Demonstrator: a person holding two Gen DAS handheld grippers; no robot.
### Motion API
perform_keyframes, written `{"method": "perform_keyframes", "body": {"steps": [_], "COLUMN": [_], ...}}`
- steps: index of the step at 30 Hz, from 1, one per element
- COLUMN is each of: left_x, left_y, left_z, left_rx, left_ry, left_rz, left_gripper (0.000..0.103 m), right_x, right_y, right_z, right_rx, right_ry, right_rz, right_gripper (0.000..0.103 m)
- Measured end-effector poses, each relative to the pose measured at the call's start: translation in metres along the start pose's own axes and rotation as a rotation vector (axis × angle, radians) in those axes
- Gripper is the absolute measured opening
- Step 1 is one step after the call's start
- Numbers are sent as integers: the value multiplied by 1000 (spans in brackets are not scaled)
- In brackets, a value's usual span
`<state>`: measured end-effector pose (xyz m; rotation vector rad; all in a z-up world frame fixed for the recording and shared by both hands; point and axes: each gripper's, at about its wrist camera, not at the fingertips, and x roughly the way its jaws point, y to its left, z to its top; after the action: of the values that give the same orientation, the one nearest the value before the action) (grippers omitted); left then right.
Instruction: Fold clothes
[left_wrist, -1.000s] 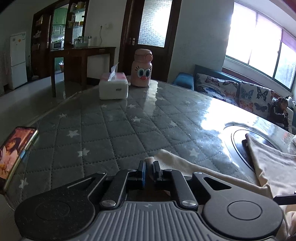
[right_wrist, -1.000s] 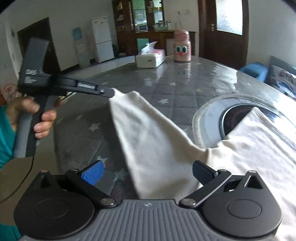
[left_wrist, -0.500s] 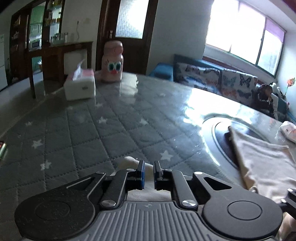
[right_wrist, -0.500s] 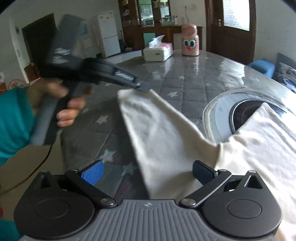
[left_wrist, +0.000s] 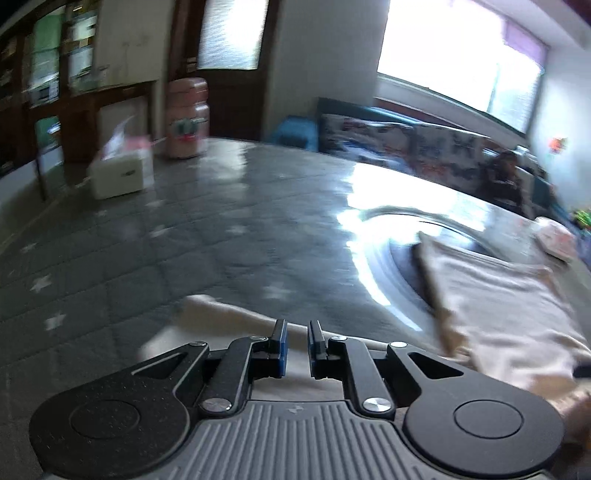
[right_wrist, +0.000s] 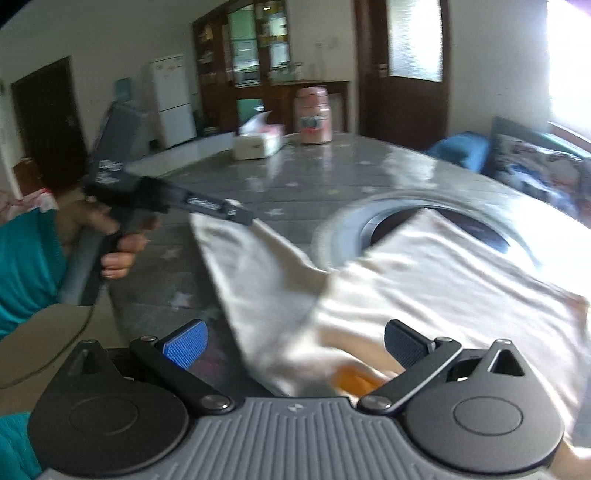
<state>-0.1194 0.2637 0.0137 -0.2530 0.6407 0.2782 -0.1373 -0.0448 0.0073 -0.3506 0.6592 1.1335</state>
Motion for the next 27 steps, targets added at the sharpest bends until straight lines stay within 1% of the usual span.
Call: {"method": "perform_keyframes", "body": {"steps": [1,6,8,10,11,13,14,16,17,18,20,21,23,24,26,27], "left_x": [-3,-18,-26,-31,-33,-36,-37,-37,-36,-36,-36,-39,-43,-44,-47,-45], "left_y": [-8,-55,-75,-94,-102,-115,-121,-128,-131,-134,-136,-136,-137,-139,-141,-143], "left_z": [-1,-10,-18,-27,-32,-40,-44,-48,-50,-51,-52,-53,-54,-55,-58,-59], "left_rx": [21,157,237,315,356,421,454,492,504,520,550,556,570,577,593,597], "left_ry": [-2,5,4,8,7,2,-1,-8,-11,-10,-10,-15,-21,-23,-27,-22], "left_rz": [-28,-235,-314,-368,-385,-392,-395,-403,-415,-426,-443,-452,-467,-473,-483,-485], "left_gripper": [19,29,32,39,40,47,48,52,54,56,58,61,63,65,66,66], "right_x": [-7,-33,-40,-46,-48,-51,-51,-51,-50,-48,-46,-45,-44,-44,-43,-42], "right_y": [-5,-23,-25,-25,-24,-21,-19,-14,-12,-9,-5,-3,-2,-1,-3,-5], "right_z": [-4,-28,-38,-47,-51,-57,-58,-61,-62,-63,-67,-69,-72,-74,-75,-75], "right_rx": [8,43,43,42,40,23,8,-22,-36,-54,-83,-100,-120,-129,-124,-114], "right_ry": [0,24,39,52,58,61,58,54,54,59,75,77,82,84,88,86], "right_rz": [-23,-126,-151,-163,-163,-157,-158,-158,-158,-153,-159,-165,-178,-184,-203,-207], "right_gripper": [103,101,95,92,91,84,82,79,77,71,68,64,61,56,53,47]}}
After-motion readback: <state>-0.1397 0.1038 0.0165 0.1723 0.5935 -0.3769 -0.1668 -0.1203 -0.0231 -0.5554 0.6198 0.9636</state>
